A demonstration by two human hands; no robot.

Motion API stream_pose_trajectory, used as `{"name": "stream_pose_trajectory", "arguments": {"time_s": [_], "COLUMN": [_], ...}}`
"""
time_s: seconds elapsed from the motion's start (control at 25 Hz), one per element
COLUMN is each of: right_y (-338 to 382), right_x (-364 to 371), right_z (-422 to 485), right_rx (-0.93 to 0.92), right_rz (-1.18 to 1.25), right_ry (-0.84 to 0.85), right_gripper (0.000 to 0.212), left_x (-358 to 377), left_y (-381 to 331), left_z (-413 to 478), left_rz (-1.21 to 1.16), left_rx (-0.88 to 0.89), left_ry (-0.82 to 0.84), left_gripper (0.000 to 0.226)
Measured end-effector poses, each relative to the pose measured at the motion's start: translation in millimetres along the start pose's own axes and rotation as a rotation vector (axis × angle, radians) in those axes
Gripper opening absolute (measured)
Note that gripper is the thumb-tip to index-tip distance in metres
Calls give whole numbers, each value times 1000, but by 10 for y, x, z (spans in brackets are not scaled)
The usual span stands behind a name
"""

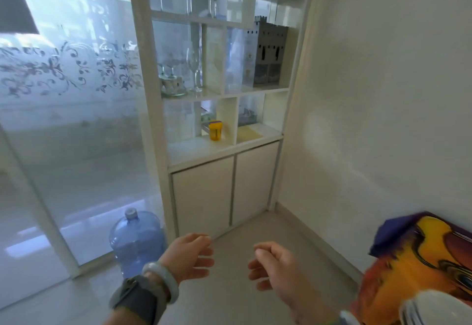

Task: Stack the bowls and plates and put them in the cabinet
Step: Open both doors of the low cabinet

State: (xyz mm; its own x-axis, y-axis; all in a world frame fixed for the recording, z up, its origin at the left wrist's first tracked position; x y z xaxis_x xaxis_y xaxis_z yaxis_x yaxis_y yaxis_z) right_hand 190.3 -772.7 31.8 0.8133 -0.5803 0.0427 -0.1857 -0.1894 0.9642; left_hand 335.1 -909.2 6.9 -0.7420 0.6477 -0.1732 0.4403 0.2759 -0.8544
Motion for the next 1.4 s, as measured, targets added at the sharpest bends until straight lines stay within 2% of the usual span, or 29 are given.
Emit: {"name": "stream_pose_trajectory", "arguments": {"time_s": [0.12,0.32,0.92,1.12,1.28,1.4], "right_y": [32,97,832,934,798,824], "right_x": [234,150,-563,-609,-540,-490], "right_z": [460,965,3856,4461,4828,5040], "right_rx": [26,54,75,102,163,143], "right_rz": [0,-8,-82,-128,-133,-127], "right_ry": [-1,-52,-118,-106,-144,-188], "right_gripper": [13,12,15,16,18,17], "left_x": [-227,-71,260,193,33,-20], "left_y": [-194,-447,-1716,-1921,-1980,-2087], "left_z": [450,882,3563,4040,4580,4886], "left_rz": [11,29,25,26,142,196], "left_rx": [-4,3,-40,-80,-91,-65], "left_ry": [11,72,107,129,133,161], "left_gripper": [16,13,16,20,23,25]}}
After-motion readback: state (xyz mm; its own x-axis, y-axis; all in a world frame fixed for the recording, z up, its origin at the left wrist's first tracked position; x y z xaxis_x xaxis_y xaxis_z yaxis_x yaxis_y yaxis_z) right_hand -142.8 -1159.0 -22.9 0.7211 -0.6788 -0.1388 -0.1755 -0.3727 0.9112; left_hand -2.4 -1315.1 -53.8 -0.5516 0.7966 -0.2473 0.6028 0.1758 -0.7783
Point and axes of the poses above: each hand's wrist, its own z-axis towards the middle knuckle, its own x-axis out of the palm, y = z × x, the point moved 10 cm from there along z, towards the middle knuckle, and after that the axes turned 11 degrees about z, right-handed, at the moved point
